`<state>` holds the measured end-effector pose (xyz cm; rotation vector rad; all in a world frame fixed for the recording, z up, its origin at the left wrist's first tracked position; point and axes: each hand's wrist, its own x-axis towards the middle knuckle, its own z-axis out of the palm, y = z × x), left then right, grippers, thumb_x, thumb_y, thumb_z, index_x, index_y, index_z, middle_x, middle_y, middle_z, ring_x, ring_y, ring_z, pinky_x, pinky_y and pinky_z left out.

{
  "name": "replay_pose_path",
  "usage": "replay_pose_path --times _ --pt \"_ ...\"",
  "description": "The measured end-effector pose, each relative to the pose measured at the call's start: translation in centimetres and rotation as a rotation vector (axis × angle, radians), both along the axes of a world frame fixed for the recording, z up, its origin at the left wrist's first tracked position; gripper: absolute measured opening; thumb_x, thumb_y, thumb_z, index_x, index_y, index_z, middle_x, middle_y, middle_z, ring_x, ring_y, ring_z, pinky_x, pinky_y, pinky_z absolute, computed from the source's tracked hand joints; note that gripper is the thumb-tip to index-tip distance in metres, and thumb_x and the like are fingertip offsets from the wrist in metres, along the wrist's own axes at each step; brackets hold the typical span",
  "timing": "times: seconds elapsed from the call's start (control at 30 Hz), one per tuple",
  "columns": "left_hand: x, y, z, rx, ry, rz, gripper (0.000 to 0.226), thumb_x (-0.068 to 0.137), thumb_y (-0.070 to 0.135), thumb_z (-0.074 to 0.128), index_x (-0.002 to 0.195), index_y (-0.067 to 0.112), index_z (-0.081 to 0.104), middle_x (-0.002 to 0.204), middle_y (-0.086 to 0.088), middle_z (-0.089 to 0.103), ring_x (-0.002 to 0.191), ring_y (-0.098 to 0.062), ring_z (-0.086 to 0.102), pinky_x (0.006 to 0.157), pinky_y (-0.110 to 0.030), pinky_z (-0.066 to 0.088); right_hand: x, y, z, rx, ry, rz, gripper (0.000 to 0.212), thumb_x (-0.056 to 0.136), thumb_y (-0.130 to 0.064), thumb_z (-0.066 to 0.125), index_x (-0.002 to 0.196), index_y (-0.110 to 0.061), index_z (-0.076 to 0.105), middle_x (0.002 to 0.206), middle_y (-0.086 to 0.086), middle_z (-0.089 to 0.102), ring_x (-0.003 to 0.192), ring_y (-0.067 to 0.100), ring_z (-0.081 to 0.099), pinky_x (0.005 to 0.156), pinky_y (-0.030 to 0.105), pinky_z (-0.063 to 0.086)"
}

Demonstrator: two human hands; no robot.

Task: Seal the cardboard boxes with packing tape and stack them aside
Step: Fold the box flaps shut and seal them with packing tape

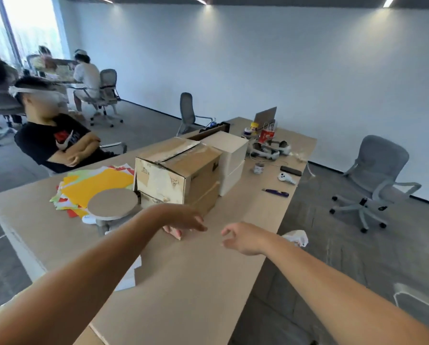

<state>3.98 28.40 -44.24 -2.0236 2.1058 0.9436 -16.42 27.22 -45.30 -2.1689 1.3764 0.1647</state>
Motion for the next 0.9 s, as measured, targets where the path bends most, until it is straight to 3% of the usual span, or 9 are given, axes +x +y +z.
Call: replay_pose_path --times 0.03,0.1,0.17,0.27,0.43,0.57,0.63,0.77,0.9 --pt "-0.1 -1.0 0.2 -0.05 0.016 0.012 0.043 0.1 0.045 0.052 0.137 0.023 0.051 0.123 0.001 0.059 0.1 -0.02 0.067 0.074 -0.029 0.056 -0.1 -1.1 0.3 -0.022 -0.041 0.004 0.044 0.095 -0.043 0.056 0.134 -0.024 0.051 0.13 0.003 0.054 0.11 0.021 0.057 0.091 0.032 0.045" --pt "0.3 -3.4 0.3 -0.167 0.075 0.092 0.045 0.096 0.045 0.058 0.134 0.02 0.055 0.128 -0.002 0.06 0.102 -0.019 0.064 0.087 -0.034 0.055 -0.2 -3.4 0.7 -0.082 -0.151 0.019 0.036 0.094 -0.042 0.056 0.126 -0.026 0.056 0.12 -0.002 0.058 0.104 0.018 0.059 0.091 0.034 0.049" --pt "0.7 -5.4 0.2 -0.306 0.139 0.201 0.045 0.092 0.047 0.064 0.13 0.023 0.058 0.125 0.0 0.064 0.097 -0.015 0.063 0.092 -0.033 0.052 -0.1 -5.8 0.8 -0.148 -0.281 0.031 0.027 0.094 -0.039 0.057 0.118 -0.027 0.061 0.111 -0.008 0.062 0.096 0.013 0.061 0.084 0.033 0.052" --pt "0.8 -8.9 -0.4 -0.518 0.199 0.368 0.037 0.091 0.045 0.065 0.123 0.025 0.063 0.116 0.005 0.067 0.094 -0.011 0.062 0.086 -0.029 0.051 0.4 -10.2 0.3 -0.283 -0.37 0.114 0.019 0.096 -0.036 0.054 0.111 -0.03 0.064 0.104 -0.015 0.064 0.077 0.001 0.058 0.067 0.025 0.048" --pt "1.0 -14.9 -1.4 -0.709 0.148 0.556 0.025 0.092 0.046 0.062 0.113 0.032 0.065 0.103 0.013 0.068 0.077 -0.006 0.062 0.073 -0.028 0.055 3.0 -19.1 -0.2 -0.407 -0.48 0.134 0.016 0.097 -0.032 0.052 0.109 -0.034 0.063 0.098 -0.02 0.064 0.086 0.001 0.061 0.079 0.033 0.056" --pt "3.3 -19.8 -1.1 -0.831 0.115 0.745 0.025 0.092 0.043 0.061 0.116 0.034 0.065 0.094 0.018 0.066 0.087 -0.009 0.062 0.075 -0.028 0.05 5.7 -26.6 0.7 -0.46 -0.501 0.25 0.022 0.099 -0.027 0.051 0.119 -0.032 0.06 0.107 -0.019 0.063 0.086 -0.006 0.056 0.067 0.009 0.045" --pt "4.7 -21.9 -1.1 -0.913 0.105 0.84 0.028 0.093 0.043 0.058 0.12 0.038 0.061 0.093 0.02 0.065 0.094 -0.011 0.063 0.079 -0.032 0.053 7.1 -30.2 1.4 -0.502 -0.564 0.273 0.025 0.098 -0.023 0.053 0.121 -0.031 0.059 0.11 -0.018 0.062 0.089 -0.007 0.057 0.067 0.005 0.044" --pt "5.6 -24.4 -2.7 -1.026 -0.037 0.936 0.046 0.094 0.039 0.056 0.138 0.037 0.045 0.114 0.018 0.067 0.113 -0.017 0.058 0.093 -0.039 0.048 9.6 -36.4 0.6 -0.596 -0.729 0.236 0.031 0.095 -0.015 0.055 0.122 -0.03 0.055 0.115 -0.016 0.059 0.094 0.0 0.057 0.081 0.023 0.053" --pt "6.6 -26.3 -4.1 -0.948 -0.201 1.081 0.064 0.093 0.044 0.053 0.151 0.038 0.026 0.142 0.012 0.051 0.132 -0.021 0.042 0.107 -0.039 0.035 12.3 -42.0 -1.1 -0.678 -0.757 0.253 0.046 0.09 -0.012 0.057 0.13 -0.033 0.047 0.122 -0.013 0.053 0.11 0.01 0.05 0.084 0.033 0.053"
